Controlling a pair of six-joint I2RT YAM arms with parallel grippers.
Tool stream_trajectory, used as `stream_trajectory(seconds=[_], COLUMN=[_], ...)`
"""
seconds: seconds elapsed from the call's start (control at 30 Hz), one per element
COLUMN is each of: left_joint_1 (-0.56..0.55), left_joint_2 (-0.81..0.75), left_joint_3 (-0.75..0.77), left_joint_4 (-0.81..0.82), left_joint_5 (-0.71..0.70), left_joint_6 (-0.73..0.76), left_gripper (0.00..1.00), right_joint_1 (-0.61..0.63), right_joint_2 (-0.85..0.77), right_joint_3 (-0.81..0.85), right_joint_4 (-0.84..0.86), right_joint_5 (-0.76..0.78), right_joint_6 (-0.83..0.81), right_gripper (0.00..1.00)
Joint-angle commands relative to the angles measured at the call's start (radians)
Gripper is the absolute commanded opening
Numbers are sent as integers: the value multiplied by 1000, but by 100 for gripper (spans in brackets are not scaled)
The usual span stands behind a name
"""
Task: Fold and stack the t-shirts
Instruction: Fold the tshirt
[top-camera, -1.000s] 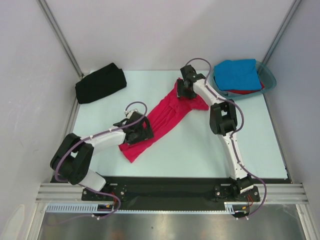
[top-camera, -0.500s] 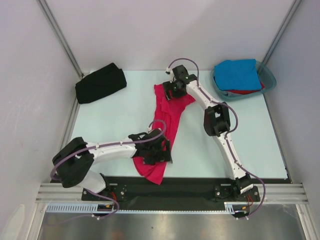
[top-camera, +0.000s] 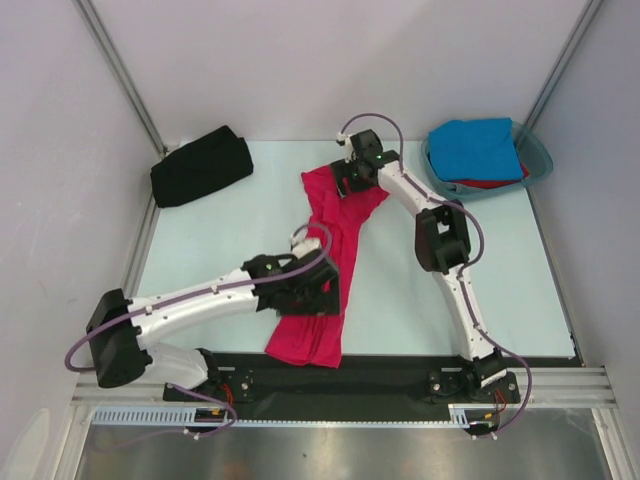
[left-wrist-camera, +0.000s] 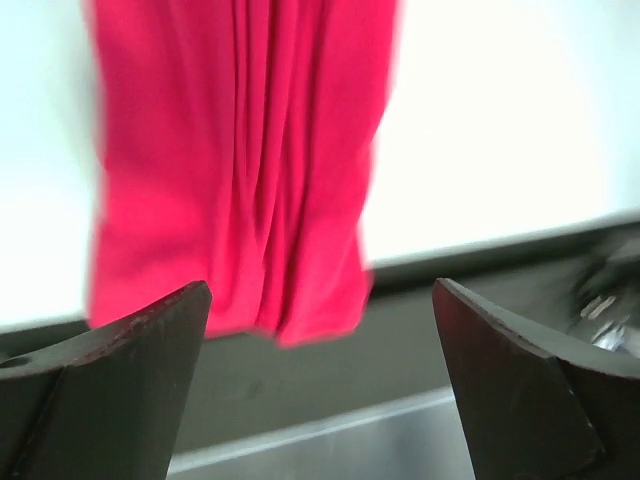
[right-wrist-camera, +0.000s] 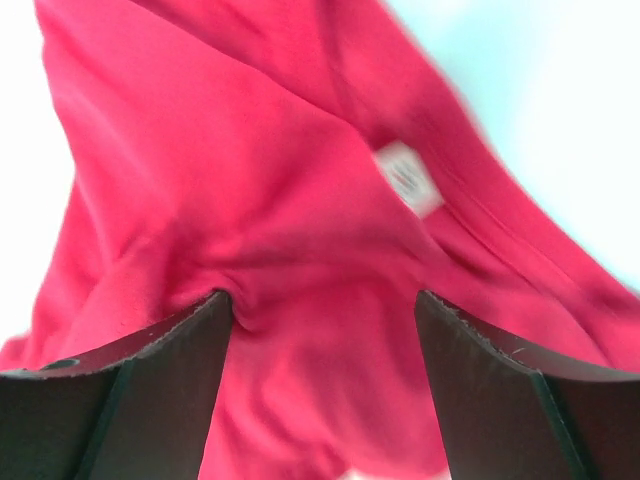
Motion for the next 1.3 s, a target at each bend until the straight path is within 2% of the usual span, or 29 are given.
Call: stream_trajectory(seconds=[0.0,0.07,0.13,0.2,0.3,0.4,0.43,0.5,0.53,0.63,0.7,0.9,1.1,1.27], left_joint_1=[47,113,235,362,491,571,579,602,608,615,615,624,624,625], left_joint_2=[55,112,187,233,344,499,534,632,657,669,665,717,724,683], left_joint_3=[261,327,389,401,409,478,510,544,549,476,432,444,400,346], left_joint_4=[-126,-128,-81,29,168,219,233,239,243,343,398,397,435,438], left_joint_5=[-384,-423,-402,-267,-187,-127,-101,-98,-63,3,15,55,123,121], left_joint_6=[148,193,271,365,421,461,480,481,484,477,474,484,472,451], left_gripper=[100,100,100,100,100,100,100,99,100,100,100,100,100,100], right_joint_1=[-49,-62,-77,-91,-117,-140,-147,-163,-166,-171,-172,-174,-174,-163], right_joint_2=[-281,-334,-393,-418,-470,-536,-552,-615,-636,-701,-721,-704,-658,-610], right_joint_3=[-123,-180,-215,-257,-370,-510,-627,-738,-859,-994,-1036,-1150,-1214,-1234], right_joint_4=[188,200,194,162,131,189,269,387,441,550,581,680,769,820], right_joint_5=[108,108,151,156,93,-2,-48,-102,-137,-192,-226,-309,-373,-436], right_joint_6=[47,82,133,188,315,444,475,585,598,645,654,694,762,808], right_gripper=[80,80,81,81,81,80,80,78,78,77,78,77,76,74])
